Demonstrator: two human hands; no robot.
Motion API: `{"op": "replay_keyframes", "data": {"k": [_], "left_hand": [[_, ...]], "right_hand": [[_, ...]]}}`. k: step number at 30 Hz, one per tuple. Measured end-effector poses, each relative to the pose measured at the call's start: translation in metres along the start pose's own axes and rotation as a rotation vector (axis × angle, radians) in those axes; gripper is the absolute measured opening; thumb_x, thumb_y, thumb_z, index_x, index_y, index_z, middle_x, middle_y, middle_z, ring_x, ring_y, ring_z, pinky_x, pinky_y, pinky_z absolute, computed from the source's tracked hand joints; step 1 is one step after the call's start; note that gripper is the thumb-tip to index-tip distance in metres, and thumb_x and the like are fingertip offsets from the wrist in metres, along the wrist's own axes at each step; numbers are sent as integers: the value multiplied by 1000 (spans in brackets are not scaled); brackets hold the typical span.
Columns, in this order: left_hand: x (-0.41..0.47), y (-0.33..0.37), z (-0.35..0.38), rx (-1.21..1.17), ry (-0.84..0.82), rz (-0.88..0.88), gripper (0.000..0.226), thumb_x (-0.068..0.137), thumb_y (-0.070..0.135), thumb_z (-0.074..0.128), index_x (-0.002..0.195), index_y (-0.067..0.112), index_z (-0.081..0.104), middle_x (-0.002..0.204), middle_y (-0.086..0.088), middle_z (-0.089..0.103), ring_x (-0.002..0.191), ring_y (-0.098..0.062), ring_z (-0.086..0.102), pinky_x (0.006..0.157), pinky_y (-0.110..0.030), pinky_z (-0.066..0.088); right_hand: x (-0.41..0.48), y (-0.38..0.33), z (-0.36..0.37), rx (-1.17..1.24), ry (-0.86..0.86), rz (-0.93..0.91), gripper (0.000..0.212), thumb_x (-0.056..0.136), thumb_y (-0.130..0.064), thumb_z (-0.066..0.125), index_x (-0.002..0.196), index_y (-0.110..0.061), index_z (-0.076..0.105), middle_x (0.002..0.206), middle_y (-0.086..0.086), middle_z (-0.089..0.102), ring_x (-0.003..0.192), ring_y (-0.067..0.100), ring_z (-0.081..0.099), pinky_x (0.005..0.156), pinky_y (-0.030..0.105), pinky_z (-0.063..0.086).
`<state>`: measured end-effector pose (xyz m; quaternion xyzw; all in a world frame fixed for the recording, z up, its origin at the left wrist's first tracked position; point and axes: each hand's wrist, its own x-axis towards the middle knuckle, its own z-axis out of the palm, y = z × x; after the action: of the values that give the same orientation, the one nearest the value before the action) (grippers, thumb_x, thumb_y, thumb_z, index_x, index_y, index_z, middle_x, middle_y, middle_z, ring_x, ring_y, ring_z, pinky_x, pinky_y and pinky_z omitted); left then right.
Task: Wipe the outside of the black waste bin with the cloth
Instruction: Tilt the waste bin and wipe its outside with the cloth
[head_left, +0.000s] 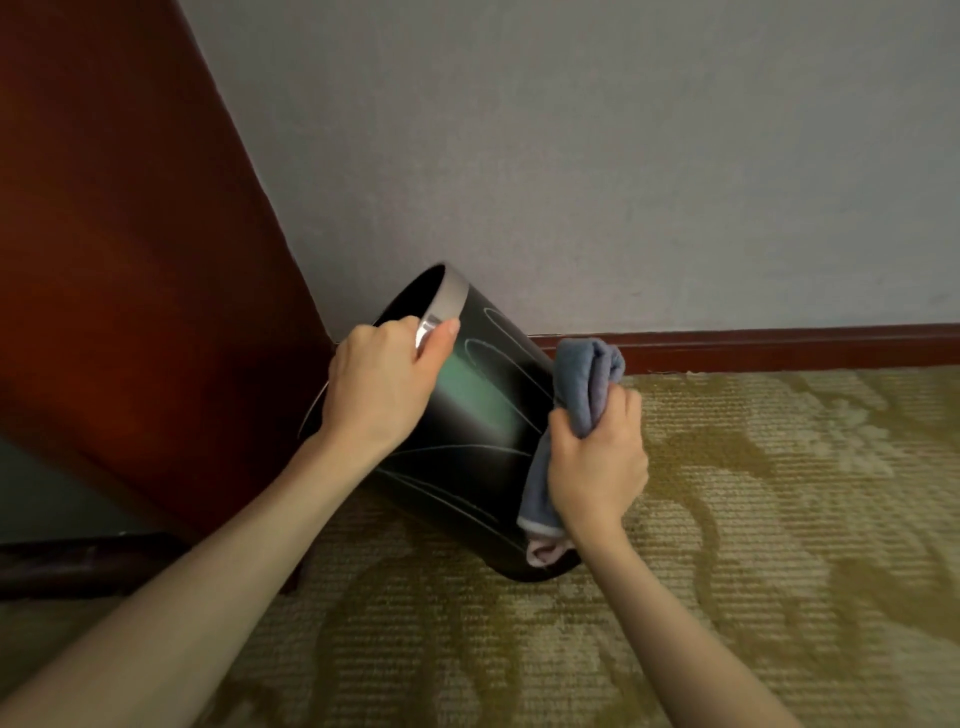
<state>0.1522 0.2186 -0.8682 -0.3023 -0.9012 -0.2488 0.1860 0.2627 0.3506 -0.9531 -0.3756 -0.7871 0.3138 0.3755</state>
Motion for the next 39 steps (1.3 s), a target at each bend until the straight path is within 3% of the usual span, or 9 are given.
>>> {"op": "replay_keyframes", "data": {"k": [3, 8, 13, 17, 20, 24, 27, 34, 39], "left_hand": [[-3, 5, -1, -9, -7, 34, 49, 95, 42, 44, 51, 24, 30, 43, 9, 31, 41, -2, 29, 42, -21, 14], [-12, 8, -3, -50, -16, 79, 49, 95, 41, 43, 51, 26, 28, 41, 9, 30, 36, -5, 32, 41, -21, 15], [-15, 5, -4, -31, 12, 45, 51, 94, 42, 43, 51, 28, 21, 42, 9, 25, 36, -13, 28, 43, -27, 16], [-14, -3, -2, -10, 18, -11, 47, 94, 46, 41, 53, 23, 34, 45, 1, 39, 42, -23, 38, 46, -29, 23], [-13, -9, -1, -16, 34, -28, 47, 93, 50, 36, 56, 22, 39, 47, 1, 42, 43, -22, 39, 47, -29, 23], [-3, -8, 1, -12, 5, -81, 50, 93, 53, 35, 54, 22, 38, 52, -4, 48, 51, -30, 48, 50, -31, 30], [5, -2, 3, -10, 5, -119, 51, 92, 54, 35, 53, 22, 37, 54, 0, 44, 54, -27, 43, 54, -32, 30], [10, 10, 6, 23, 34, -138, 51, 92, 53, 37, 69, 13, 58, 72, -18, 58, 71, -41, 55, 59, -37, 33], [-5, 13, 1, -25, 31, -75, 49, 94, 48, 39, 53, 22, 34, 56, -11, 51, 56, -36, 52, 53, -35, 35]], "right_hand": [[30, -4, 1, -31, -87, 5, 32, 80, -37, 54, 100, -12, 53, 98, 7, 53, 74, 30, 54, 62, 37, 40], [83, -8, 11, -90, -309, 234, 27, 79, -40, 56, 92, -17, 53, 85, 3, 52, 77, 30, 53, 66, 37, 39], [106, -8, 22, -117, -483, 339, 43, 81, -40, 60, 110, -8, 57, 107, 15, 62, 88, 34, 57, 70, 37, 42], [96, -15, 21, -129, -388, 307, 37, 82, -38, 57, 106, -11, 58, 110, 17, 62, 97, 39, 58, 70, 36, 37], [78, -20, 13, -60, -310, 255, 19, 82, -36, 53, 92, -20, 53, 101, 11, 63, 80, 31, 54, 68, 36, 37], [53, -30, 8, -56, -165, 184, 35, 82, -38, 52, 108, -16, 54, 106, 9, 59, 87, 37, 58, 70, 39, 41], [28, -36, 8, -1, -30, 111, 32, 82, -37, 55, 103, -13, 50, 102, 8, 52, 82, 33, 55, 63, 35, 33], [-11, -44, 13, 83, 86, 64, 35, 77, -30, 61, 100, -6, 51, 100, 10, 50, 81, 29, 54, 57, 33, 35], [-6, -34, 8, 162, 49, 84, 28, 78, -31, 62, 91, -11, 48, 94, 3, 47, 77, 25, 52, 59, 32, 30]]}}
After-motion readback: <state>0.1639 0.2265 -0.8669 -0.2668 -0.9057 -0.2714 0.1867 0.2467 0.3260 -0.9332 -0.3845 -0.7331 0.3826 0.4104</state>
